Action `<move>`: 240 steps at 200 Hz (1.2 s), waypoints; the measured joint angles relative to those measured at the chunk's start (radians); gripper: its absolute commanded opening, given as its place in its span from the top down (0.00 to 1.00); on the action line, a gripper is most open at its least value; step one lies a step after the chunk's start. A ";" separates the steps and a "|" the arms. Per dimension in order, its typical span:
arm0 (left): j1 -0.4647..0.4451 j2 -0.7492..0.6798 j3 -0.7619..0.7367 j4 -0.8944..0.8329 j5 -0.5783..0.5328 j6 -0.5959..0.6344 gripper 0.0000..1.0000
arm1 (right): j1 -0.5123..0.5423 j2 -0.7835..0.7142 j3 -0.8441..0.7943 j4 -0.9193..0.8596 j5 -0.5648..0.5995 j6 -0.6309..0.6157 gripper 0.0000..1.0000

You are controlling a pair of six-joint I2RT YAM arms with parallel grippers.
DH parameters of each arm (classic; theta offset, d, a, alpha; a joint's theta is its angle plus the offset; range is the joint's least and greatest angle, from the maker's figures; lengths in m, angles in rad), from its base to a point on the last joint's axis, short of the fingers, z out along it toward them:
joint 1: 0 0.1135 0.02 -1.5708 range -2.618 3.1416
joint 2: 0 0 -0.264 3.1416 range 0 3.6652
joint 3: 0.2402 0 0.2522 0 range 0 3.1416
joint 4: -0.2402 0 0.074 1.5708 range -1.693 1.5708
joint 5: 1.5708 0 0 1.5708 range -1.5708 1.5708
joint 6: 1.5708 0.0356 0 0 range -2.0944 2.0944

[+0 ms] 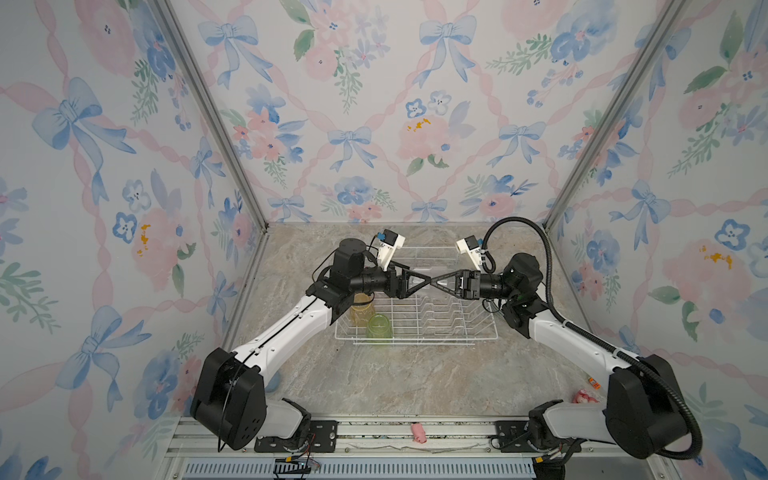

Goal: Unload the mixed dishes from the dish rack
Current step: 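Close the right gripper on the clear cup while the left gripper releases it, then lower the clear cup to the table with the right gripper while the left descends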

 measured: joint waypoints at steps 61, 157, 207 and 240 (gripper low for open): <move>-0.012 -0.148 0.010 -0.183 -0.146 0.101 0.17 | 0.011 -0.138 0.172 -0.637 0.169 -0.391 1.00; -0.102 -0.191 0.019 -0.470 -0.604 0.158 0.20 | 0.319 -0.370 0.413 -1.687 0.941 -0.776 1.00; -0.103 -0.154 0.039 -0.535 -0.774 0.158 0.20 | 0.452 -0.386 0.354 -1.935 1.137 -0.696 1.00; -0.109 -0.115 0.039 -0.565 -0.811 0.157 0.18 | 0.465 -0.360 0.259 -1.974 1.168 -0.651 1.00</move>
